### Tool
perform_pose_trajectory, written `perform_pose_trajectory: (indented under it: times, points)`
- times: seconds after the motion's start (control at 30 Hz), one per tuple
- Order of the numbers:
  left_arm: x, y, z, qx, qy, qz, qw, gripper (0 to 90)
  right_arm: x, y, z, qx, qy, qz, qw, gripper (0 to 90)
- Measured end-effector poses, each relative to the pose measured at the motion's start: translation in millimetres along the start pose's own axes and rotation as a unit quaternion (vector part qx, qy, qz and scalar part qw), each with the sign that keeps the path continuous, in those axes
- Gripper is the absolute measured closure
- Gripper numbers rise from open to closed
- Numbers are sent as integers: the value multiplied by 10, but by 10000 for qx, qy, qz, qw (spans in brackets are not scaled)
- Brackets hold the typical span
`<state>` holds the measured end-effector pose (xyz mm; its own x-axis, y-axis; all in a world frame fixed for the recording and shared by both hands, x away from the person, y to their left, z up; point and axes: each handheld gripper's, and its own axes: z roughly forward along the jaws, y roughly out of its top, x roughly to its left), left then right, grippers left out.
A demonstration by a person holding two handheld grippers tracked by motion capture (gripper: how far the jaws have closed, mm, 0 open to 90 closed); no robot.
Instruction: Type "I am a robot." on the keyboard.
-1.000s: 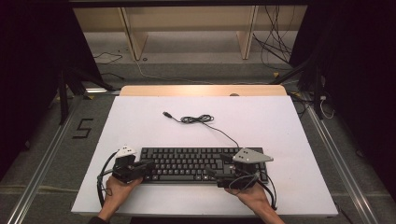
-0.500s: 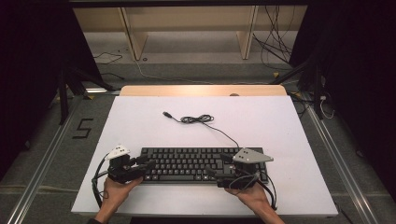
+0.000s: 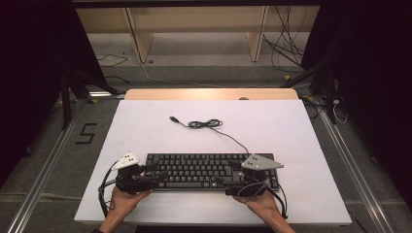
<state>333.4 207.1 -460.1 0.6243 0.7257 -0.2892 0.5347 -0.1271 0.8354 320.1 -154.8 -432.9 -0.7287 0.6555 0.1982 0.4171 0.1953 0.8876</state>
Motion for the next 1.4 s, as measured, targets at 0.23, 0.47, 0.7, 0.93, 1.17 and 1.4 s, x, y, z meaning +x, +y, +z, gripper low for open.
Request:
perform_pose_trajectory:
  times: [0.23, 0.47, 0.7, 0.93, 1.17, 1.4]
  points:
    - [-97, -22, 40, 145, -180, 326, 9992, 562, 0, 0, 2, -5, 3, 11, 10000, 260]
    - [-195, -58, 122, 441, -251, 667, 9965, 803, 0, 0, 4, -6, 1, 18, 10000, 260]
    - [-210, -102, 210, 744, -278, 732, 9942, 887, -8, 3, -1, -20, -7, 23, 10000, 260]
    - [-209, -133, 296, 1001, -191, 745, 9920, 889, -8, 3, 0, -20, -6, 23, 10000, 260]
    - [-178, -137, 319, 1032, -113, 687, 9922, 889, -8, 2, 2, -13, 2, 29, 10000, 260]
    - [-170, -146, 346, 1137, -108, 679, 9911, 890, -7, 2, 2, -12, 2, 27, 10000, 260]
